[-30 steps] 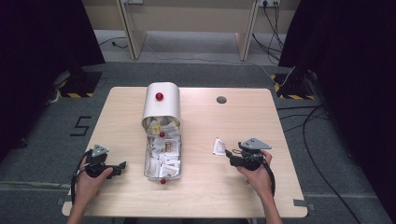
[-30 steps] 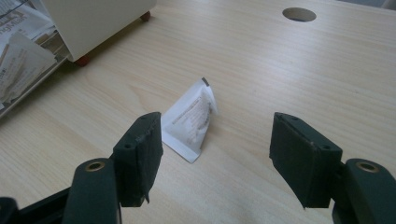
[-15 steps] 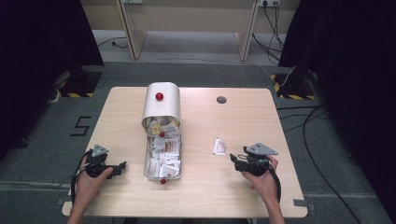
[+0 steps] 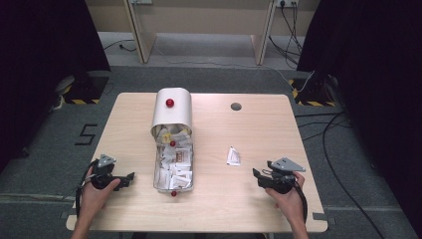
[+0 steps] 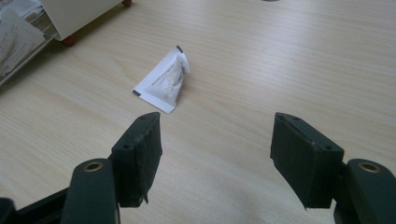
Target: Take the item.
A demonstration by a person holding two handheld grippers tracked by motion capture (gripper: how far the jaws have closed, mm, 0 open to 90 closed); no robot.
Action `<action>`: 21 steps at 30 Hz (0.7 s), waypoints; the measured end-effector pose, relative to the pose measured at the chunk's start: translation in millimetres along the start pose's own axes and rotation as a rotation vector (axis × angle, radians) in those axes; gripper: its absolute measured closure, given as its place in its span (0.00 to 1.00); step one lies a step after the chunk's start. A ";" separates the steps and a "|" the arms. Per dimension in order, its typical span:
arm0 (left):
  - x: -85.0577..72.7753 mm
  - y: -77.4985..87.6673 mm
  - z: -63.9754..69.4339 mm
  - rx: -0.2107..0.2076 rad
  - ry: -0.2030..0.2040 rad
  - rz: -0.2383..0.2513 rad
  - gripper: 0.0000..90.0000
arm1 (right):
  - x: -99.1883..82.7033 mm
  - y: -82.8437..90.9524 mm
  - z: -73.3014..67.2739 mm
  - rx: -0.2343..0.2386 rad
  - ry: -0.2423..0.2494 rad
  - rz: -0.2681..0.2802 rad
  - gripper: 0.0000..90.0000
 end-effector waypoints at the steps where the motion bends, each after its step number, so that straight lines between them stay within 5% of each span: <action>1: 0.0 0.0 0.0 0.000 0.000 0.000 0.00 | -0.6 0.9 0.7 0.000 0.000 0.002 0.38; 21: 0.0 0.0 0.0 0.000 0.000 0.000 0.00 | -17.6 10.2 3.2 -0.007 -0.018 -0.017 0.38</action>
Point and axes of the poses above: each handheld gripper's, and its own axes: y roughly backward along the jaws, x roughly out of its top, z roughly to its right, the point moved 6 cm from there along -y, roughly forward along the jaws
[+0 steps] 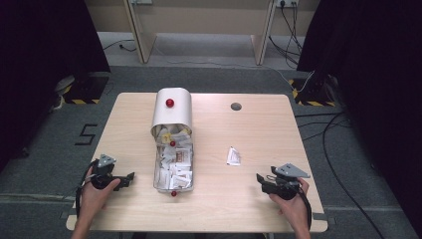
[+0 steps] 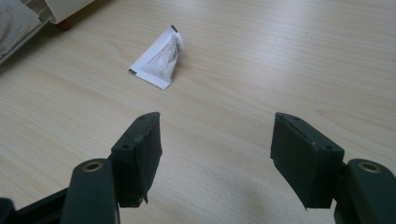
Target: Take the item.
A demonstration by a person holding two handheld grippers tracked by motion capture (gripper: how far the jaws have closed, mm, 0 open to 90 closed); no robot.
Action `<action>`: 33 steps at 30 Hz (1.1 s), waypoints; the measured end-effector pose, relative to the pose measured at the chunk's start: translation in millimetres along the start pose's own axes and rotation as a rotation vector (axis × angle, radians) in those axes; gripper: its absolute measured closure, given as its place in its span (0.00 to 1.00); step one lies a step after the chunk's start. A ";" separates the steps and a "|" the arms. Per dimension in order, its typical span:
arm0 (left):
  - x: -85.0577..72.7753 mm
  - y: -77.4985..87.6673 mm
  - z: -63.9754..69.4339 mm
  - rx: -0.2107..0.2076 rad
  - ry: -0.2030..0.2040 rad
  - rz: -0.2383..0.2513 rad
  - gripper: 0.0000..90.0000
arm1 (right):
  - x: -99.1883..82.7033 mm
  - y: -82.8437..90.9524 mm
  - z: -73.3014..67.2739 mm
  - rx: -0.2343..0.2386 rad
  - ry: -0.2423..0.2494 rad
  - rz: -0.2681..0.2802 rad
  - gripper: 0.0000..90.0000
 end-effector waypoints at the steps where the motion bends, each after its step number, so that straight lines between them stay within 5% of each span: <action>1: 0.0 0.0 0.0 0.000 0.000 0.000 0.00 | 0.0 0.0 0.0 0.000 0.000 0.000 0.38; 33: 0.0 0.0 0.0 0.000 0.000 0.000 0.00 | -32.7 15.7 -8.8 0.004 0.006 -0.050 0.35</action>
Point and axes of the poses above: each handheld gripper's, and its own axes: y roughly backward along the jaws, x roughly out of its top, z roughly to its right, the point moved 6 cm from there along -y, roughly forward along the jaws
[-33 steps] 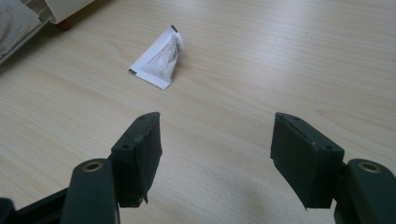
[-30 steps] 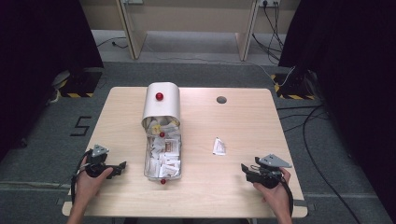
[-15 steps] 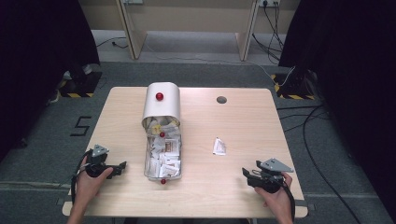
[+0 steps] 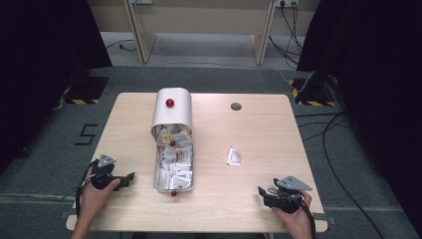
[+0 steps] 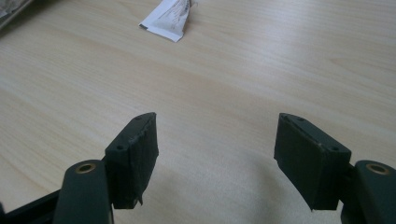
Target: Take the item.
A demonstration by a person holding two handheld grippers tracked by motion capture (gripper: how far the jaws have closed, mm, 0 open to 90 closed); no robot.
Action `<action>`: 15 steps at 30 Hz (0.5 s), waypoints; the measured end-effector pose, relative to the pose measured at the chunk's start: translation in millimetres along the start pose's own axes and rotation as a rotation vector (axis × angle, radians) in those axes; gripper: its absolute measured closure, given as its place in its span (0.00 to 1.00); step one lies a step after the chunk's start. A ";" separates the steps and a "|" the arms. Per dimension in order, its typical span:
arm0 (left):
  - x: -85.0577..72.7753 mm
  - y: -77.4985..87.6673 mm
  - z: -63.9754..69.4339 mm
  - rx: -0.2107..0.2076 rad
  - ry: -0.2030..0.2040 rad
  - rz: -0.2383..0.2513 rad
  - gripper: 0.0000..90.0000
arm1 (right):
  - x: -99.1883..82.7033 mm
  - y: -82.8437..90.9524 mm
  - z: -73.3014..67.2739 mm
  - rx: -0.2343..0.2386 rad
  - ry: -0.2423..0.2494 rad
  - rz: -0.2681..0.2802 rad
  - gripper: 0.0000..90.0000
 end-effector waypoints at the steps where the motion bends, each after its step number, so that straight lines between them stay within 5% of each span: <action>1: 0.0 0.0 0.0 0.000 0.001 0.000 0.00 | -1.3 0.9 -0.4 0.000 0.003 0.001 0.35; 15: 0.0 0.0 0.0 0.000 0.000 0.000 0.00 | -14.2 6.7 -7.4 -0.008 0.019 -0.027 0.34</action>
Point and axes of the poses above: each handheld gripper's, and its own axes: y roughly backward along the jaws, x roughly out of its top, z roughly to its right, the point moved 6 cm from there along -y, roughly forward along the jaws
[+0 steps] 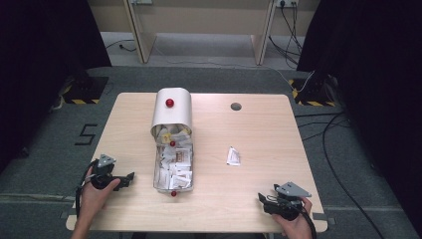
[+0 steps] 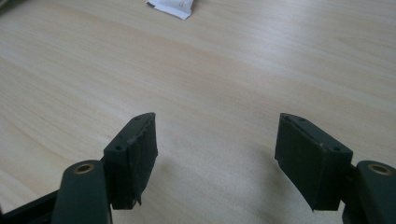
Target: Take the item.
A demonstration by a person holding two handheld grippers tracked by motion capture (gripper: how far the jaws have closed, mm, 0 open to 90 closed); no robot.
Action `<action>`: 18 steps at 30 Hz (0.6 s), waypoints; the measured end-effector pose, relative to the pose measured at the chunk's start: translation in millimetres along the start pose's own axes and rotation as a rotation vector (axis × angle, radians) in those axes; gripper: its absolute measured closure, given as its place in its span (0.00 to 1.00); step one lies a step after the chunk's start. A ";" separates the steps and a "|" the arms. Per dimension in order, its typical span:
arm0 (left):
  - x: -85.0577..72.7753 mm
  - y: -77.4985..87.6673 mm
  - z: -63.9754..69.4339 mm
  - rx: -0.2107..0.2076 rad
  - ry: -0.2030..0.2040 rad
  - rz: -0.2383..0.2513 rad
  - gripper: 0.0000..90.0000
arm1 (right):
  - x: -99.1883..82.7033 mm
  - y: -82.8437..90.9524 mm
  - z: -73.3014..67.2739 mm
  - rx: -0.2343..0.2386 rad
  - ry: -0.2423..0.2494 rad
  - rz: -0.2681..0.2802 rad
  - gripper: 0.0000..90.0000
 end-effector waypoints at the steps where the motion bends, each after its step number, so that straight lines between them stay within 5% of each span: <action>1: 0.0 0.0 0.0 0.000 0.000 0.000 0.00 | -0.9 0.7 -0.7 -0.002 -0.002 -0.003 0.34; 8: 0.0 0.0 0.0 0.000 0.000 0.000 0.00 | -10.4 4.1 -2.0 -0.008 0.004 -0.030 0.32; 18: 0.0 0.0 0.0 0.000 0.000 0.000 0.00 | -15.1 5.0 -3.6 -0.022 0.016 0.003 0.28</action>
Point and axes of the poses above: each handheld gripper's, and its own axes: y roughly backward along the jaws, x roughly out of its top, z roughly to its right, the point moved 6 cm from there along -y, roughly forward along the jaws
